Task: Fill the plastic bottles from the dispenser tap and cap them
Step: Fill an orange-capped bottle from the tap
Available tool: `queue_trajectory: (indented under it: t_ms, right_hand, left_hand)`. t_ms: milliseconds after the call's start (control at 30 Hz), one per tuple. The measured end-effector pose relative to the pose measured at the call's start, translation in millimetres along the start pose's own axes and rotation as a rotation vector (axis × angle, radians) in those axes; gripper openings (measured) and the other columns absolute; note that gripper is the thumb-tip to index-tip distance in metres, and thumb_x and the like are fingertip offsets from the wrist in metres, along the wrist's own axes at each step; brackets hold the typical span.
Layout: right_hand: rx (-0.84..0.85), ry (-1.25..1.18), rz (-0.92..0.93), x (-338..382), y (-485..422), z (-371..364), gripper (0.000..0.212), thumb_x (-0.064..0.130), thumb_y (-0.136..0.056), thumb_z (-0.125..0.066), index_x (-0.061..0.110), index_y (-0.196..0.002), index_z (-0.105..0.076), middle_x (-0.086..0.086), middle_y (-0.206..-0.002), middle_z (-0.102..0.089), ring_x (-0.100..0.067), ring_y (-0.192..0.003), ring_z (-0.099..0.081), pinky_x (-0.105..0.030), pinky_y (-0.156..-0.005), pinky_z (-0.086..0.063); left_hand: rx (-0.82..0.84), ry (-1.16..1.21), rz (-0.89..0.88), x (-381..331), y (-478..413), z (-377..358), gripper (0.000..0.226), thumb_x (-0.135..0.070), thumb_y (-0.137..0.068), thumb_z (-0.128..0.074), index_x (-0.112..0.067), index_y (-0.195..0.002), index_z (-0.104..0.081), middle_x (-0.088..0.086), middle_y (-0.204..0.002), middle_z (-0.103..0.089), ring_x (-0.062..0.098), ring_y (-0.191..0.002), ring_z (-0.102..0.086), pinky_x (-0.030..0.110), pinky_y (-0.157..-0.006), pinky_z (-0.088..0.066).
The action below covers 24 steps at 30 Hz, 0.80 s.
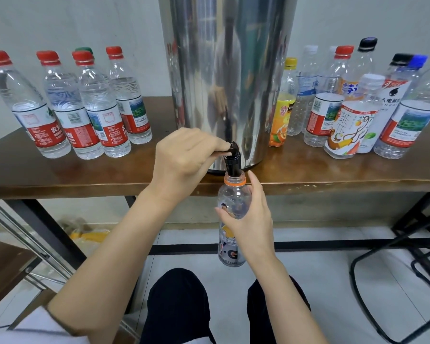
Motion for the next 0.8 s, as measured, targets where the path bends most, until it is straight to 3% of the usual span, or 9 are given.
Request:
queue_trajectory:
  t_ms: [133,267,367,533,700,800]
  right_hand:
    - [-0.008,0.01,0.003,1.0,0.3,0.3,0.095,0.032,-0.077,-0.084,0.042,-0.149,-0.024,0.026,-0.121,-0.044,0.039,-0.093,-0.034,0.006,-0.068,-0.034]
    - [-0.016,0.017,0.008,1.1,-0.5,-0.3,0.096,0.034,-0.076,-0.084,0.043,-0.149,-0.022,0.028,-0.121,-0.043,0.034,-0.096,-0.037,0.005,-0.068,-0.035]
    - [-0.026,0.026,0.016,1.4,-0.7,0.2,0.097,0.036,-0.076,-0.084,0.044,-0.149,-0.02,0.029,-0.122,-0.042,0.022,-0.101,-0.038,0.002,-0.068,-0.035]
    - [-0.048,0.026,0.022,3.4,0.0,-3.6,0.098,0.033,-0.077,-0.084,0.044,-0.15,-0.02,0.035,-0.114,-0.036,0.034,-0.096,-0.034,0.001,-0.068,-0.035]
    - [-0.088,0.014,0.031,5.4,1.5,-6.6,0.099,0.034,-0.077,-0.083,0.046,-0.15,-0.016,0.022,-0.133,-0.043,0.011,-0.114,-0.042,-0.019,-0.082,-0.039]
    - [-0.093,0.02,0.044,5.3,1.9,-8.2,0.098,0.033,-0.077,-0.083,0.046,-0.15,-0.018,0.026,-0.13,-0.039,0.007,-0.121,-0.043,-0.02,-0.083,-0.04]
  left_hand:
    - [-0.003,-0.029,-0.033,-6.2,13.9,-3.0,0.012,-0.004,-0.085,-0.078,-0.003,-0.074,-0.074,0.004,-0.077,-0.074,0.023,-0.07,-0.072,0.036,-0.062,-0.055]
    - [0.052,0.023,0.015,-8.3,26.1,-9.3,0.016,-0.012,-0.086,-0.08,0.0,-0.077,-0.073,0.005,-0.084,-0.074,0.024,-0.078,-0.071,0.036,-0.07,-0.055]
    - [0.076,0.1,0.149,-5.7,28.1,-11.1,0.027,-0.026,-0.083,-0.081,0.0,-0.081,-0.073,0.006,-0.09,-0.074,0.024,-0.086,-0.069,0.038,-0.08,-0.052]
    - [0.066,0.179,0.386,2.1,34.4,-6.0,0.025,-0.03,-0.084,-0.08,-0.006,-0.082,-0.073,0.004,-0.094,-0.07,0.026,-0.093,-0.062,0.05,-0.077,-0.049]
    - [0.11,0.216,0.472,5.2,34.9,-6.4,0.017,-0.03,-0.085,-0.075,-0.013,-0.086,-0.074,-0.003,-0.092,-0.07,0.017,-0.094,-0.062,0.051,-0.084,-0.047]
    - [0.142,0.201,0.484,16.0,41.4,-8.6,0.015,-0.03,-0.09,-0.068,-0.017,-0.091,-0.075,-0.008,-0.098,-0.072,0.017,-0.096,-0.064,0.057,-0.088,-0.045]
Point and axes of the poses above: each hand's wrist, its own y-axis away from the middle knuckle, its own z-axis out of the back of the hand, x = y × z, the point moved 7 cm from there along -y, towards the middle knuckle
